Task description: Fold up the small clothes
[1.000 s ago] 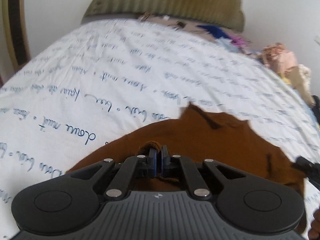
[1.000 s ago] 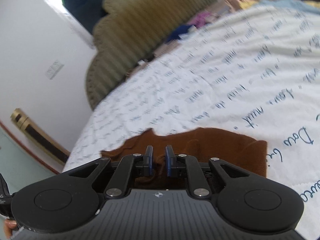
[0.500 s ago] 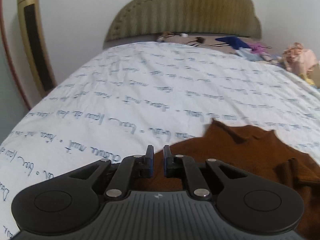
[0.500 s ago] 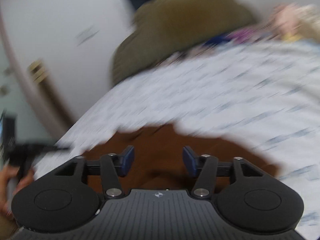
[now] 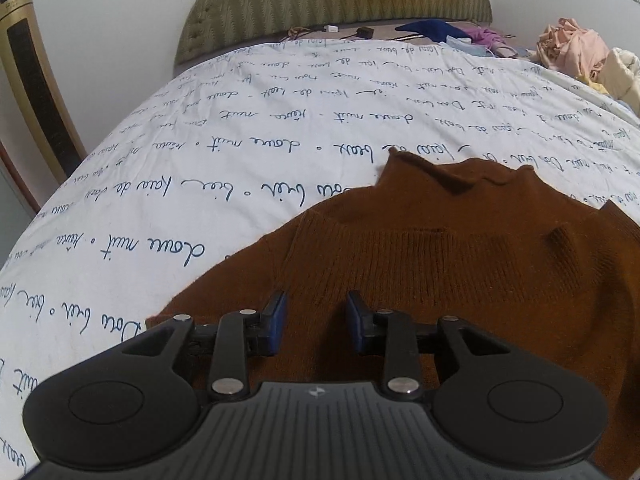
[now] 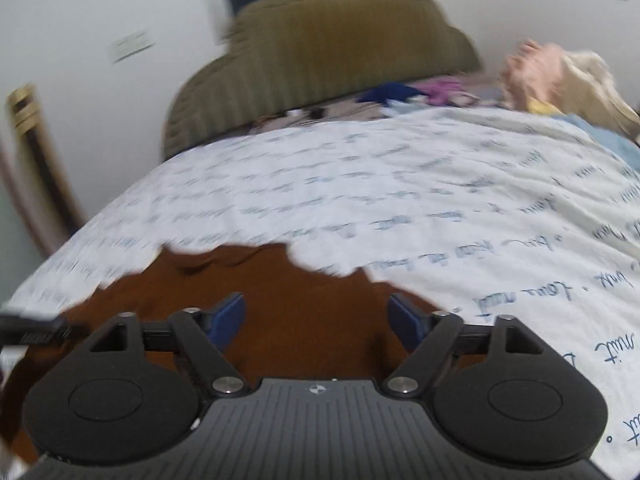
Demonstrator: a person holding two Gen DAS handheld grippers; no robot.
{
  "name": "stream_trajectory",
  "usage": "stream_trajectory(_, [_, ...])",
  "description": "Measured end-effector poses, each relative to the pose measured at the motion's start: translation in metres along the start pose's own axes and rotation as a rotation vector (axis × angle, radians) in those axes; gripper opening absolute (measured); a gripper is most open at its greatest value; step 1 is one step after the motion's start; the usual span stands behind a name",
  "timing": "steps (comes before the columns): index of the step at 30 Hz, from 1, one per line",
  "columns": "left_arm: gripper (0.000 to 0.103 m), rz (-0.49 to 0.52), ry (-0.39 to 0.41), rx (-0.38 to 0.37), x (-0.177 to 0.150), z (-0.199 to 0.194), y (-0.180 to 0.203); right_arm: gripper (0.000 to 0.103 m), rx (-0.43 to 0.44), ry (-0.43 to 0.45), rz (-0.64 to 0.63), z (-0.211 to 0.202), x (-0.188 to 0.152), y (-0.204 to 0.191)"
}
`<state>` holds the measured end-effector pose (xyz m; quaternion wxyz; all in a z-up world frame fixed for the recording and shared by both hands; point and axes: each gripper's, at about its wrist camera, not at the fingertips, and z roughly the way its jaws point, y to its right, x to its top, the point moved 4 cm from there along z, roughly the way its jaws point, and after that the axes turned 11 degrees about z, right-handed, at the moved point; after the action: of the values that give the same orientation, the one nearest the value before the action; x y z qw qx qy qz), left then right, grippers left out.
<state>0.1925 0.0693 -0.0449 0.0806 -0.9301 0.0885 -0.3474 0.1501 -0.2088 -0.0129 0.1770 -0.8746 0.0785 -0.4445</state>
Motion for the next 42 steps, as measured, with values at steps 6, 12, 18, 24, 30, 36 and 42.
stream_trajectory(6, [0.031,0.008,-0.001,0.021,-0.003,0.001,0.003,0.09,-0.115,-0.123,-0.191,0.016,-0.036,-0.011])
stream_trajectory(12, [0.031,0.005,0.002,0.025,-0.005,-0.001,0.003,0.094,-0.066,-0.107,-0.094,-0.002,-0.039,0.0])
stream_trajectory(18, [0.032,-0.009,0.007,0.033,-0.01,-0.007,0.004,0.098,-0.141,-0.133,-0.155,-0.003,-0.057,0.003])
stream_trajectory(24, [0.052,-0.024,0.026,0.037,-0.026,-0.021,0.005,0.103,-0.141,-0.115,-0.14,-0.006,-0.07,0.012])
stream_trajectory(30, [0.06,-0.023,0.096,0.064,-0.056,-0.036,0.013,0.103,-0.109,-0.057,-0.126,-0.013,-0.08,0.019])
stream_trajectory(36, [0.072,0.006,0.185,0.11,-0.074,-0.043,0.025,0.103,-0.112,-0.027,-0.116,-0.017,-0.082,0.019])
stream_trajectory(42, [0.076,0.03,0.25,0.127,-0.082,-0.044,0.031,0.103,-0.109,-0.012,-0.103,-0.021,-0.084,0.02])
